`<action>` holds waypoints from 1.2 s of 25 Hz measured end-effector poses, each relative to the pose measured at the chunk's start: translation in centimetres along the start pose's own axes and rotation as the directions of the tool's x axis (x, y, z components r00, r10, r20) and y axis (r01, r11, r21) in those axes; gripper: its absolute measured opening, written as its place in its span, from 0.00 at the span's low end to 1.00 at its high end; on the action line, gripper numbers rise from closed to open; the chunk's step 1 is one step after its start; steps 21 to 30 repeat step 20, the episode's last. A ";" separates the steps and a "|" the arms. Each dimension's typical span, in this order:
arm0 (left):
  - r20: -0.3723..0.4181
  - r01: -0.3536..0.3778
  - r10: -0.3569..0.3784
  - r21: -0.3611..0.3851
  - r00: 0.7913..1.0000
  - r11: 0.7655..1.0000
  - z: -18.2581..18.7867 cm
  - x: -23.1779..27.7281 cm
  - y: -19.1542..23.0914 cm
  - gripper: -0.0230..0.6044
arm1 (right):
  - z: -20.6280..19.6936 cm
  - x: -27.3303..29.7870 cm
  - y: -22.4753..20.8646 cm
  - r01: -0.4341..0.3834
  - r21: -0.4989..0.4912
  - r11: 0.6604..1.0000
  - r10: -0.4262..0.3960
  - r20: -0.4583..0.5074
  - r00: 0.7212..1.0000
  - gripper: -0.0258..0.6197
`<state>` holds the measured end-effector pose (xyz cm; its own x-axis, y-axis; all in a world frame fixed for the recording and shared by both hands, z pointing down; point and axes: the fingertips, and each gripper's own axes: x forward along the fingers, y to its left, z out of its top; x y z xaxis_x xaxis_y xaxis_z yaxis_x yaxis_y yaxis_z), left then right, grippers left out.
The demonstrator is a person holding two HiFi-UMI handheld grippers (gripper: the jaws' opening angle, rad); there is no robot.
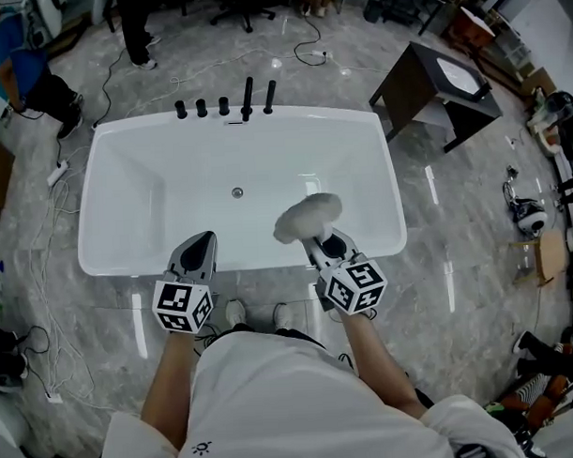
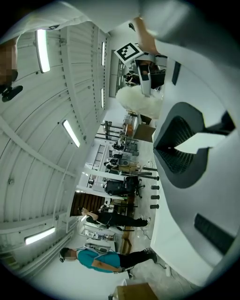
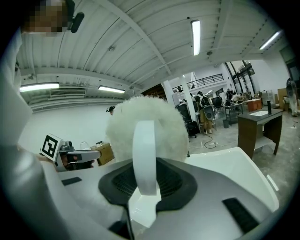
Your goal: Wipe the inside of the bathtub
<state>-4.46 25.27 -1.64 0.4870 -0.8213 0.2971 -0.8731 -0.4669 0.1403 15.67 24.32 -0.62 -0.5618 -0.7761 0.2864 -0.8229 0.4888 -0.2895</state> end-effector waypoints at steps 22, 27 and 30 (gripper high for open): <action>0.005 -0.049 0.049 -0.003 0.999 0.999 0.7 -0.1 -0.3 0.05 | 0.7 0.6 -1.0 -0.028 -0.022 0.999 0.027 -0.015 1.000 0.19; 0.005 -0.049 0.049 -0.003 0.999 0.999 0.7 -0.1 -0.3 0.05 | 0.7 0.6 -1.0 -0.028 -0.022 0.999 0.027 -0.015 1.000 0.19; 0.005 -0.049 0.049 -0.003 0.999 0.999 0.7 -0.1 -0.3 0.05 | 0.7 0.6 -1.0 -0.028 -0.022 0.999 0.027 -0.015 1.000 0.19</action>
